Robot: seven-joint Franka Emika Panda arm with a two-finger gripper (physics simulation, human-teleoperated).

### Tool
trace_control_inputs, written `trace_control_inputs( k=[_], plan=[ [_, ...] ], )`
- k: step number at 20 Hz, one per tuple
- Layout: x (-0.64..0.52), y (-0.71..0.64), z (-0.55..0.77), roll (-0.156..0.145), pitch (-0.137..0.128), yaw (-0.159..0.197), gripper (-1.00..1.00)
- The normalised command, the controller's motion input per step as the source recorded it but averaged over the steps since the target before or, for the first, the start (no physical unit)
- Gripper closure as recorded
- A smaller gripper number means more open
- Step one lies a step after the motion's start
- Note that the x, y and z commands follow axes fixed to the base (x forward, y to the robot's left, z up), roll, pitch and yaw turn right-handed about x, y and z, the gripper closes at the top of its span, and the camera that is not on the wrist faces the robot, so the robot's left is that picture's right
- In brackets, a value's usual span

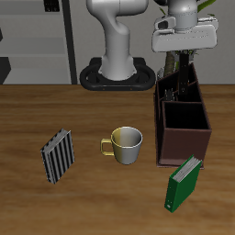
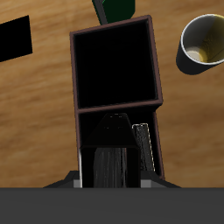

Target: Place the yellow book into the left desk caddy's front compartment and place the orange book into the left desk caddy's left compartment and place the black book into the left desk caddy's back compartment

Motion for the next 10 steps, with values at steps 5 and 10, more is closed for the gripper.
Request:
trace_control_inputs(
  k=[5,10],
  plan=[
    [-0.01,0.15,-0.05,0.027,0.018,-0.011,1.0],
    [0.04,0.07,-0.02,0.027,0.021,-0.011,1.0]
  ],
)
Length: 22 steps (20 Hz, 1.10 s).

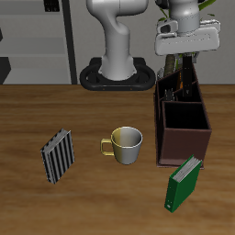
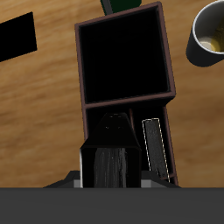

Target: Place the yellow book into the left desk caddy's front compartment and place the orange book into the left desk caddy's left compartment and place the black book into the left desk caddy's back compartment

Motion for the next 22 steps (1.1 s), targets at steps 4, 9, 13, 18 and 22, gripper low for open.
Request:
trace_control_inputs(
  k=[4,9,13,18,22],
  plan=[
    [0.03,0.0,-0.05,0.013,0.012,-0.013,1.0],
    [0.06,0.08,-0.19,0.02,0.037,-0.012,1.0],
    [0.06,0.17,-0.18,0.03,0.024,0.026,1.0],
    [-0.02,0.04,-0.01,-0.003,0.0,0.005,1.0],
    [0.03,0.0,-0.04,-0.011,0.008,0.011,1.0]
  ],
)
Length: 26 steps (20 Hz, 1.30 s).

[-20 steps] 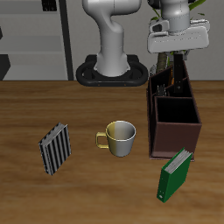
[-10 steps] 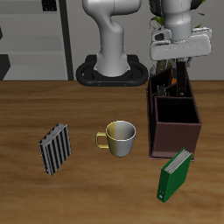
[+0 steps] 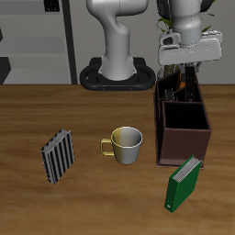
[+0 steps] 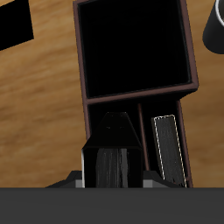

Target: Place the yellow book into the left desk caddy's front compartment and place the orange book into the left desk caddy's left compartment and place the black book into the left desk caddy's back compartment

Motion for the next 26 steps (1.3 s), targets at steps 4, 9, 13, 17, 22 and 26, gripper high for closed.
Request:
trace_control_inputs(
  k=[4,9,13,17,22,26],
  plan=[
    [0.03,0.1,-0.09,0.021,0.01,-0.004,1.0],
    [0.02,0.0,-0.08,0.003,0.01,0.008,1.0],
    [0.06,-0.09,-0.1,-0.021,0.025,-0.01,1.0],
    [0.08,-0.01,-0.18,0.001,0.042,-0.006,1.0],
    [0.08,0.07,-0.18,0.013,0.044,-0.007,1.0],
    [0.04,-0.03,-0.07,-0.008,0.01,0.0,1.0]
  ],
)
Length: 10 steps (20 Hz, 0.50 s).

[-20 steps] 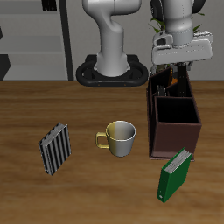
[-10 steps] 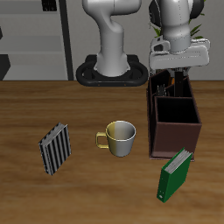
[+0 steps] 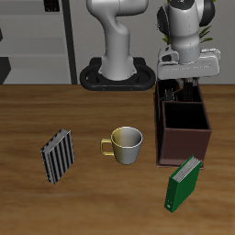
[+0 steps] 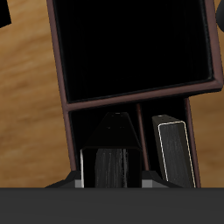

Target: Place the yellow book into the left desk caddy's front compartment and place the orange book into the left desk caddy's left compartment and place the black book into the left desk caddy's back compartment

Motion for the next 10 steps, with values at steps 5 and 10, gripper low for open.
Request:
trace_control_inputs(
  k=[5,10],
  plan=[
    [0.09,-0.12,-0.08,-0.028,0.02,0.004,1.0],
    [0.12,-0.05,-0.19,-0.007,0.045,-0.009,1.0]
  ],
)
